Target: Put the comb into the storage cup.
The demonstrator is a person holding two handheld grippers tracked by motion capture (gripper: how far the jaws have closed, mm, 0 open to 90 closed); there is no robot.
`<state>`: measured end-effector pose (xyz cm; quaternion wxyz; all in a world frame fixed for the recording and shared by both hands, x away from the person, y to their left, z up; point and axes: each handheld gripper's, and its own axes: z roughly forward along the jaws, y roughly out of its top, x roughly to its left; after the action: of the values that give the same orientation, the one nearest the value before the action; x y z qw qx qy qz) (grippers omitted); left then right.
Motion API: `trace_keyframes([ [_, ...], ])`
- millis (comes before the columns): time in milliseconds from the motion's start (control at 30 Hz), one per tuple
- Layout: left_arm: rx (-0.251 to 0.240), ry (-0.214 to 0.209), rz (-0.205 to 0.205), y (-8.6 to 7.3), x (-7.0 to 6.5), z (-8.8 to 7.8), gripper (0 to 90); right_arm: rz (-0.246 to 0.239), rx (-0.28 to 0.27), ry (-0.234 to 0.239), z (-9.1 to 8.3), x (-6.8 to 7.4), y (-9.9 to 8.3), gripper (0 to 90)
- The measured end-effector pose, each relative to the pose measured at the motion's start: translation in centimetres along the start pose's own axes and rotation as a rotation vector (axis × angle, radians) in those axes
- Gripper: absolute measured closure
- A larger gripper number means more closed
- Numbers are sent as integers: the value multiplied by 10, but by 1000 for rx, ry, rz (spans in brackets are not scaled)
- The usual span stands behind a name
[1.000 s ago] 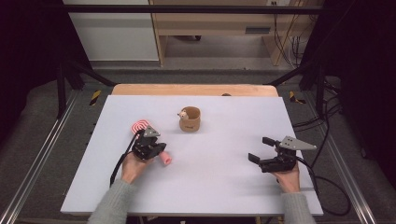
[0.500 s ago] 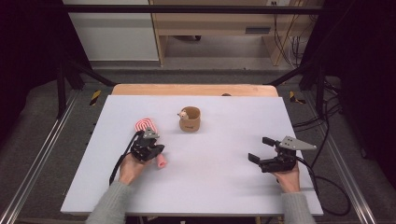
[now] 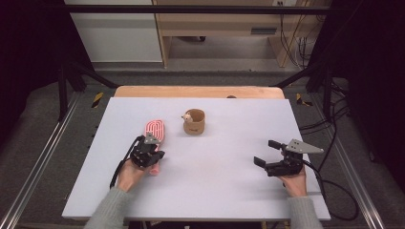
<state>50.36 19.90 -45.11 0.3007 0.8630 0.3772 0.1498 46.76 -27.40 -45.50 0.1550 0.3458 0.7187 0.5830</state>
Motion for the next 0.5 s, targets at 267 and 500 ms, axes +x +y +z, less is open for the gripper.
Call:
trace_keyframes([
  [267, 11, 5, -4, -5, 2, -4, 896, 1, 0, 0, 0, 0, 0, 1],
  [500, 16, 15, -12, -12, 6, -6, 896, 2, 0, 0, 0, 0, 0, 2],
])
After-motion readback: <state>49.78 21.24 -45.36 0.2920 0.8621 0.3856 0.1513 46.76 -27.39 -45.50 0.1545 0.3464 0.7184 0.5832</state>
